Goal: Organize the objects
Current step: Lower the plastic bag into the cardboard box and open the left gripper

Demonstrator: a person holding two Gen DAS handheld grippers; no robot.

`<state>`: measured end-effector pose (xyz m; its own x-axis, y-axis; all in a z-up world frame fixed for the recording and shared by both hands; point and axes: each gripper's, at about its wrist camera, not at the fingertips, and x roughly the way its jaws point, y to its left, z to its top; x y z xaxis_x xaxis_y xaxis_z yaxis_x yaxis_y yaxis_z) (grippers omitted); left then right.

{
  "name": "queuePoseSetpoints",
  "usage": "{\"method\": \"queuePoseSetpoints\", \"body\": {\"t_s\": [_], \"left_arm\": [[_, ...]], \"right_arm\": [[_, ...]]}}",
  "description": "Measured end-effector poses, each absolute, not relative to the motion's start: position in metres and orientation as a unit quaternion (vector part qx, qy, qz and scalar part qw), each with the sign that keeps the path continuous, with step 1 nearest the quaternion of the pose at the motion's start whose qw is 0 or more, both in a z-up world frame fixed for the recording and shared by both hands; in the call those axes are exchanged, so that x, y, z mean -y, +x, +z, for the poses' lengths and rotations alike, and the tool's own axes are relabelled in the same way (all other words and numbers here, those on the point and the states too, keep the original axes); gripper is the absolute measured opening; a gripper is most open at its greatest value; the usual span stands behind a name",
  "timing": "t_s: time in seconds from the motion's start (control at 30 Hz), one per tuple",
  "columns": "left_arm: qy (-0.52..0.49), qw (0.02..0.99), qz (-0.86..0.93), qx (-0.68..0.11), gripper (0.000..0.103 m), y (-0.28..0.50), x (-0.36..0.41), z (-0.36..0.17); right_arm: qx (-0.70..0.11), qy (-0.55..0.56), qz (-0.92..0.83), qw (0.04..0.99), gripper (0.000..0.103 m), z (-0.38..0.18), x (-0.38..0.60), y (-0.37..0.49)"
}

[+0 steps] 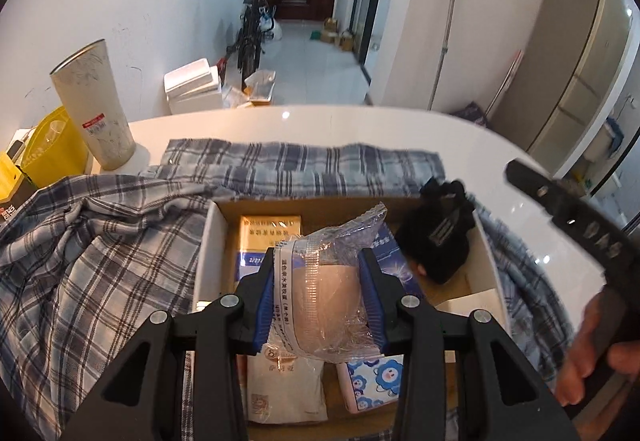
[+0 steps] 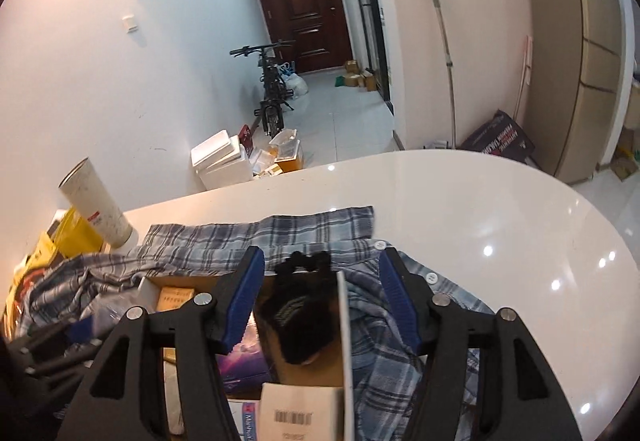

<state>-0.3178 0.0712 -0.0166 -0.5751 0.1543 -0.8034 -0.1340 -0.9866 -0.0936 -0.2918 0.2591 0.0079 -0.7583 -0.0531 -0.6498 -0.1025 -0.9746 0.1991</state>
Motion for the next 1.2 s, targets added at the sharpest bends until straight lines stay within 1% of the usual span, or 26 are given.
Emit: {"method": "queuePoseSetpoints", "body": {"t_s": [0.27,0.37,0.47,0.8,0.87,0.93,1.0,1.17,1.2], "left_arm": [[-0.493,0.067,0.868,-0.003,0.041,-0.332,-0.088,-0.048],[-0.491,0.044,0.870,-0.016,0.041,-0.336,-0.092,-0.052],[-0.501,0.035,0.865,-0.007,0.041,-0.340,-0.091,-0.058],[-0.498,0.065,0.865,-0.001,0.041,-0.344,-0.099,-0.061],[-0.500,0.069,0.863,-0.007,0.049,-0.344,-0.101,-0.062],[-0.504,0.084,0.859,0.002,0.068,-0.344,-0.101,-0.064],[-0.503,0.093,0.859,0.016,0.071,-0.342,-0.099,-0.062],[-0.477,0.099,0.873,0.018,0.071,-0.337,-0.095,-0.049],[-0.467,0.102,0.878,0.018,0.071,-0.334,-0.093,-0.044]], "right_arm": [[-0.137,-0.352,0.926,0.014,0.059,0.007,-0.277,-0.292],[-0.134,-0.345,0.929,0.013,0.059,0.011,-0.277,-0.289],[-0.130,-0.340,0.931,0.013,0.059,0.014,-0.276,-0.287],[-0.135,-0.340,0.931,0.015,0.059,0.013,-0.282,-0.287],[-0.134,-0.340,0.931,0.015,0.059,0.013,-0.282,-0.287],[-0.132,-0.341,0.931,0.016,0.059,0.012,-0.282,-0.288],[-0.132,-0.342,0.930,0.017,0.059,0.011,-0.282,-0.289],[-0.135,-0.335,0.932,0.016,0.060,0.014,-0.284,-0.287],[-0.137,-0.331,0.934,0.015,0.062,0.016,-0.285,-0.286]]}}
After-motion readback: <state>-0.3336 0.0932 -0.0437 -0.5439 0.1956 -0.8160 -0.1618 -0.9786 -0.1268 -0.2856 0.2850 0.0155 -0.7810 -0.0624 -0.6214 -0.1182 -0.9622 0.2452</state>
